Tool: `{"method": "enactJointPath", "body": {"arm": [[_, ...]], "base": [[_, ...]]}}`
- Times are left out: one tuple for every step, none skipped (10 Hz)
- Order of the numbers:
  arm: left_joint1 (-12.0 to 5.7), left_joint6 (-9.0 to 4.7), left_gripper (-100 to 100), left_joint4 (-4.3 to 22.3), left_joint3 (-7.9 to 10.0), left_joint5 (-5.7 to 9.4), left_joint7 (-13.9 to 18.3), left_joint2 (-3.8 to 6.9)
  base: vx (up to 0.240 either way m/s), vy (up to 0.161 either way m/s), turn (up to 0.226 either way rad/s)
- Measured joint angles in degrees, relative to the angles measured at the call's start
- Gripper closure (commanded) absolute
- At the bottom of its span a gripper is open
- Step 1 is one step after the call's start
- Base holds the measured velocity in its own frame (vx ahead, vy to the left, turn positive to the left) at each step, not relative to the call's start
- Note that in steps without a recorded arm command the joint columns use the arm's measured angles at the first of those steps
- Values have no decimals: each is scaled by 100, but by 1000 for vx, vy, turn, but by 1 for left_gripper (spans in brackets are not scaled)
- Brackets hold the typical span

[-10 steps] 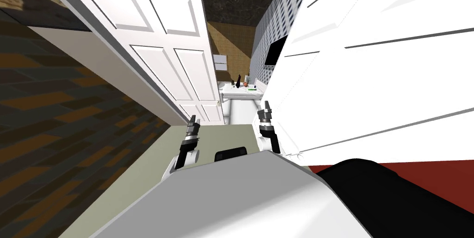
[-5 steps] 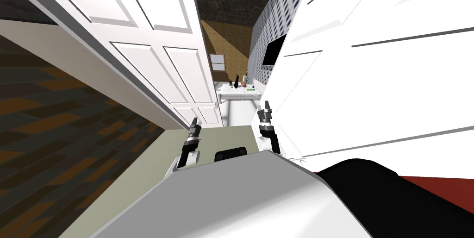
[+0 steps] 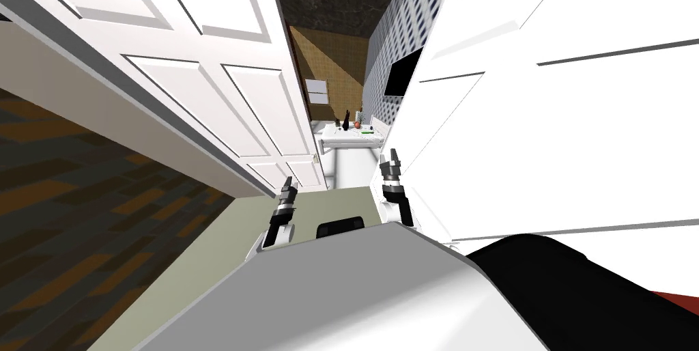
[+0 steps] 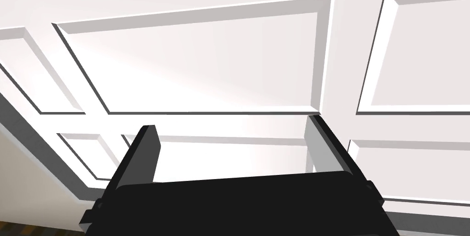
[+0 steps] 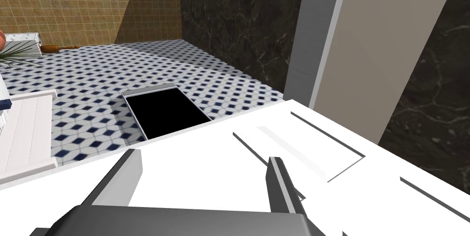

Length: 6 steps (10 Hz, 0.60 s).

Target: Pull the door open

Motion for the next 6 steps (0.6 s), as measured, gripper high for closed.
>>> {"method": "enactJointPath", "body": {"arm": [[-15, -47, -100, 132, -2, 21, 38, 27], [-38, -79, -100, 217, -4, 28, 49, 26], [-80, -96, -100, 322, -3, 42, 64, 39], [-129, -138, -100, 481, -2, 59, 85, 53], [-189, -194, -100, 665, 4, 82, 118, 84], [-246, -240, -100, 833, 5, 100, 141, 93]], "base": [[59, -10, -18], [58, 0, -30], [82, 2, -76], [89, -6, -66], [105, -18, -59], [116, -5, -62]]}}
